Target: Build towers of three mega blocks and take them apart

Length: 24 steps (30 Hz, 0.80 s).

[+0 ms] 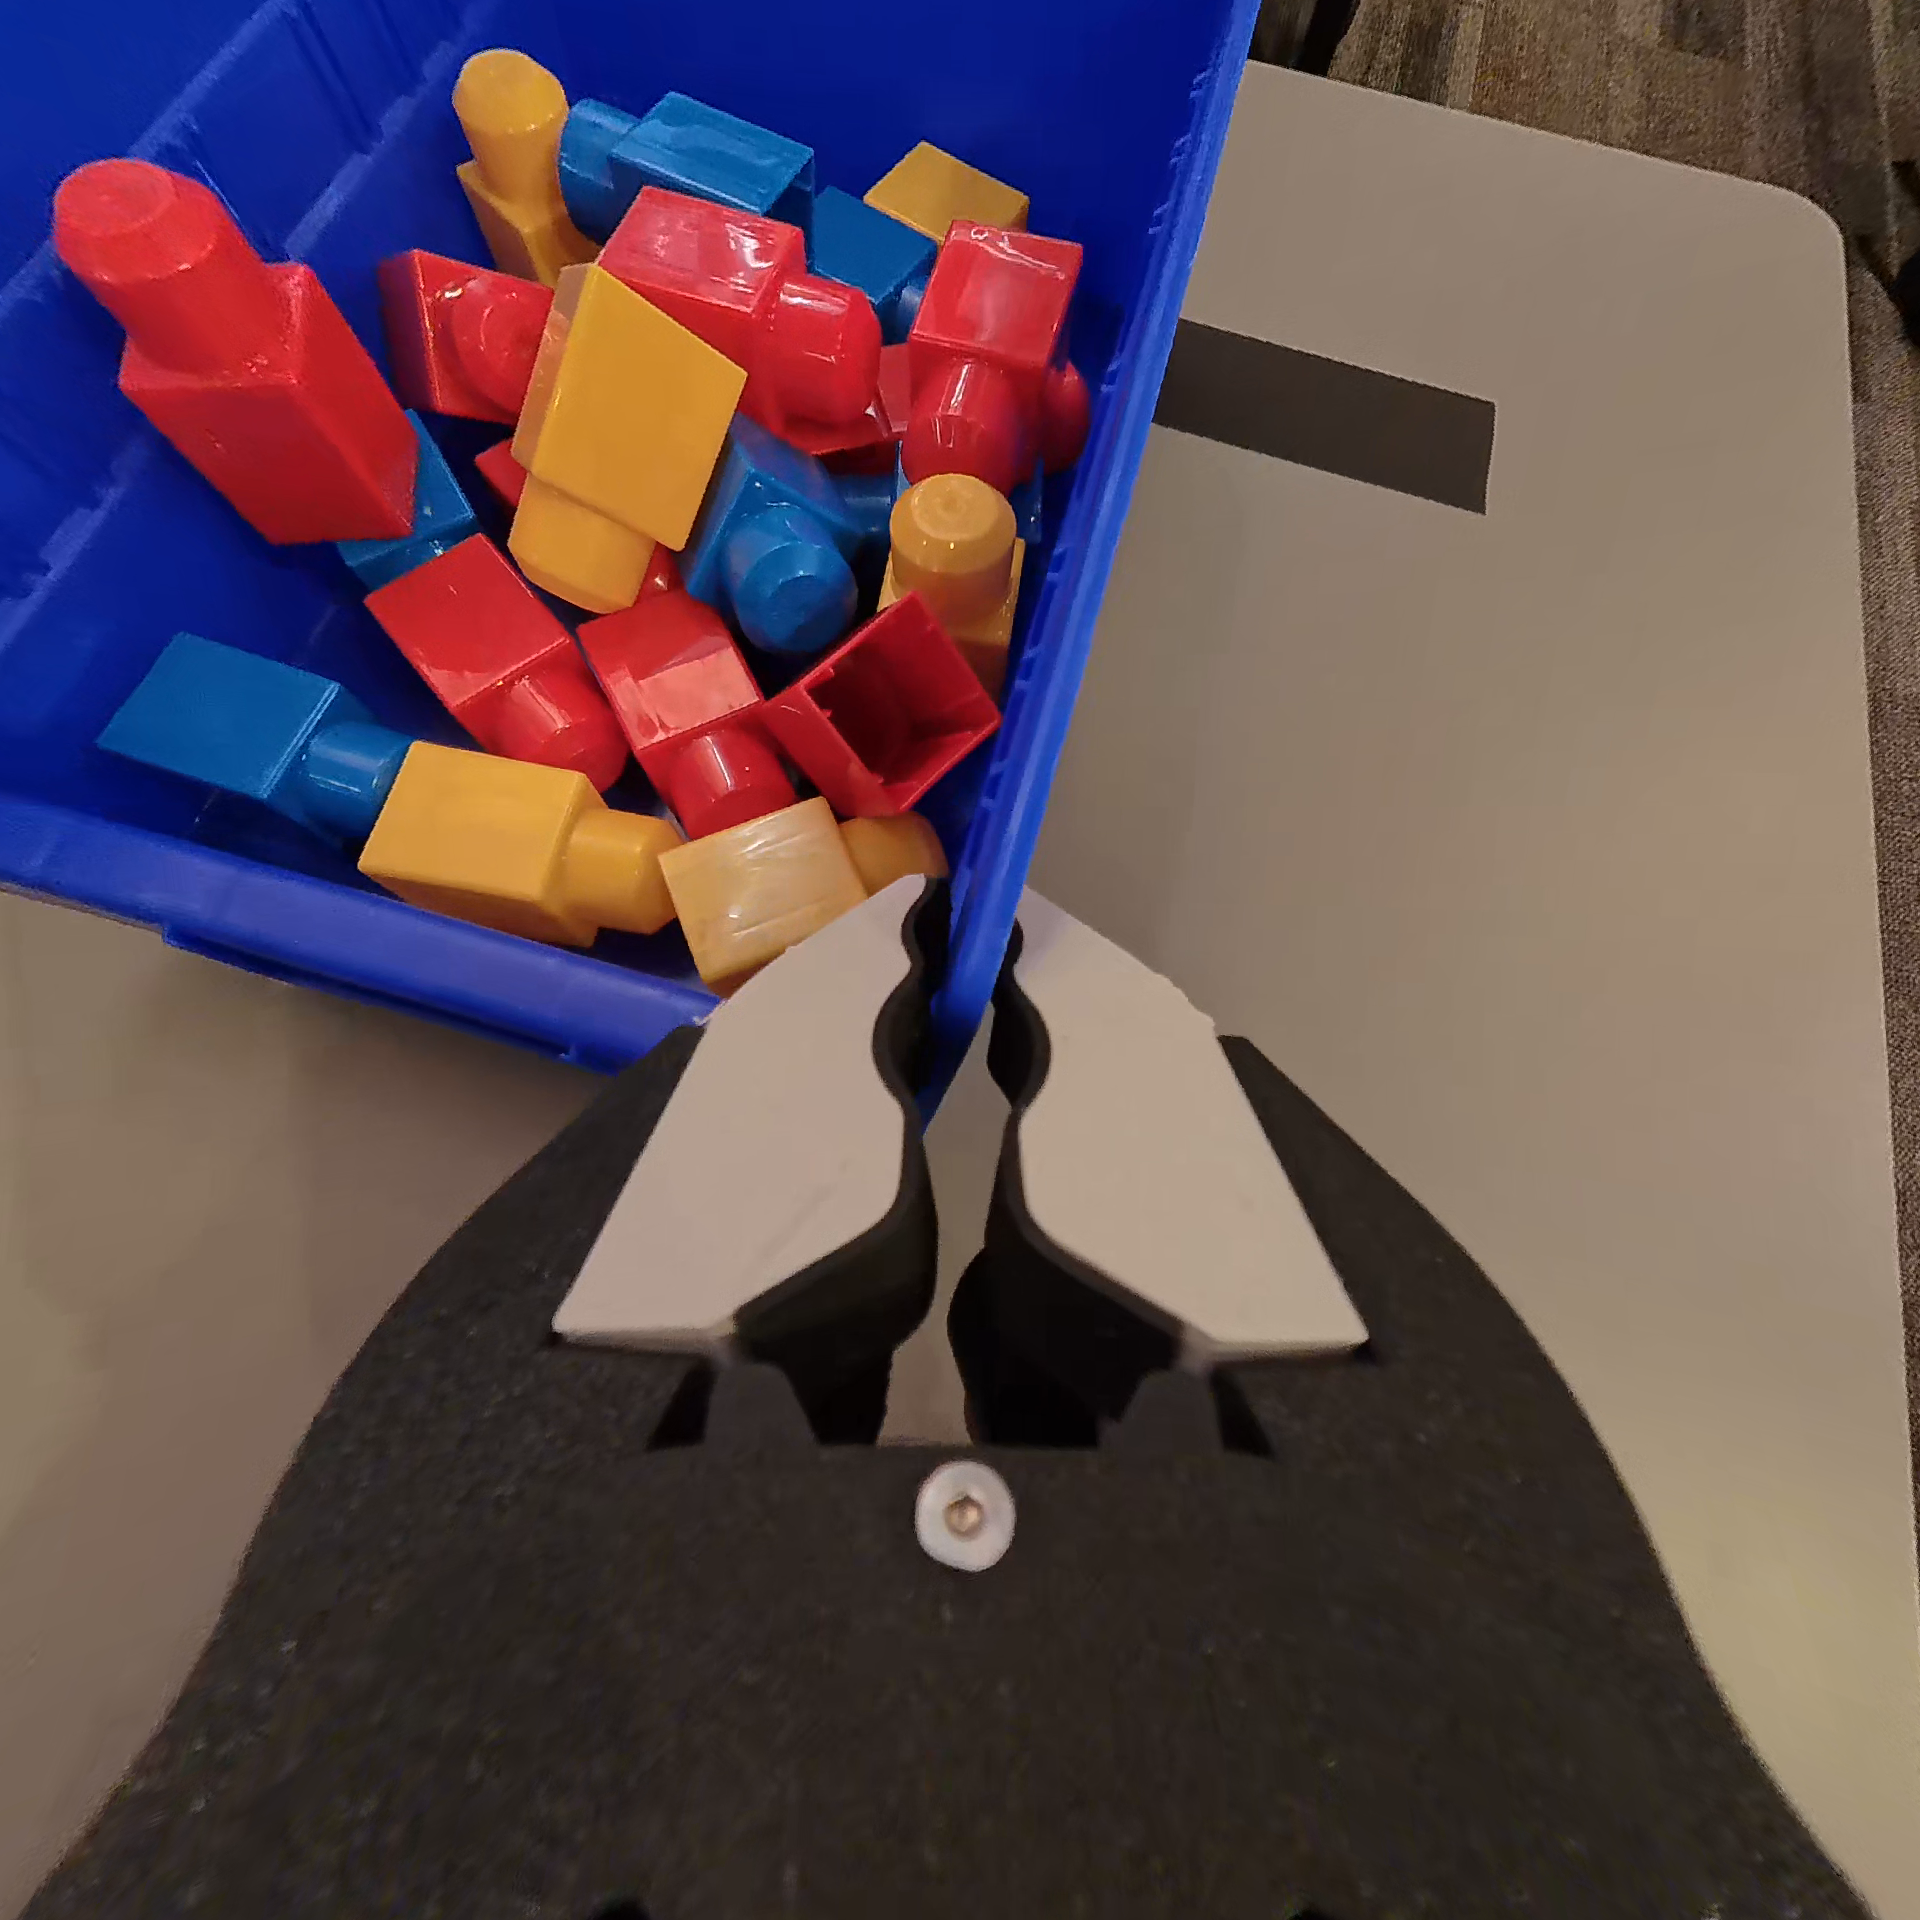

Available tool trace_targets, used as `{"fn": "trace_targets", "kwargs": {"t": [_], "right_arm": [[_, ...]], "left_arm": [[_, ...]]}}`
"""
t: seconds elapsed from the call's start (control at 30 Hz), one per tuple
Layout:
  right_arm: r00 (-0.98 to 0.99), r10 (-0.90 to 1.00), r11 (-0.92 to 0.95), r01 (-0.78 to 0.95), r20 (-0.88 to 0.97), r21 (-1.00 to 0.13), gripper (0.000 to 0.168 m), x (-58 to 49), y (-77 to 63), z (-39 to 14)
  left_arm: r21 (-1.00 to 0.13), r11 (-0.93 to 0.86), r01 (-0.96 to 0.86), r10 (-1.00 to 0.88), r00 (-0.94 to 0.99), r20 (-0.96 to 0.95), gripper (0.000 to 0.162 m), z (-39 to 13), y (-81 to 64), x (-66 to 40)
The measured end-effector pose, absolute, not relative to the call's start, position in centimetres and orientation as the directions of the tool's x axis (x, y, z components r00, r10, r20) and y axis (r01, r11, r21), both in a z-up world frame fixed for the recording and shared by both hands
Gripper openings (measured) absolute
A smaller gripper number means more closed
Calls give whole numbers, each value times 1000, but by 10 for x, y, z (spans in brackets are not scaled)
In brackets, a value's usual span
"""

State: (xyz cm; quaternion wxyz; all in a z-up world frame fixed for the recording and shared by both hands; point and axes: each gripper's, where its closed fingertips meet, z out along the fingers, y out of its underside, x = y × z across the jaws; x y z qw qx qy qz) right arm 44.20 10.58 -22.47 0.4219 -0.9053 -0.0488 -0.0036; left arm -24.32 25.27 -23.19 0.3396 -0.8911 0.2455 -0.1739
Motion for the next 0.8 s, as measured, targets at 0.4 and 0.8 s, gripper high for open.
{"fn": "trace_targets", "kwargs": {"t": [0.4, 0.8], "right_arm": [[995, 89, -642, 91, 45, -761, 6, 439, 97, -225], [995, 89, -647, 95, 50, -757, 6, 439, 97, -225]], "left_arm": [[-879, -449, -159, -351, 936, 10, 49, -165, 270, -309], [-713, -691, -118, -279, 954, 113, 16, -227, 294, -341]]}}
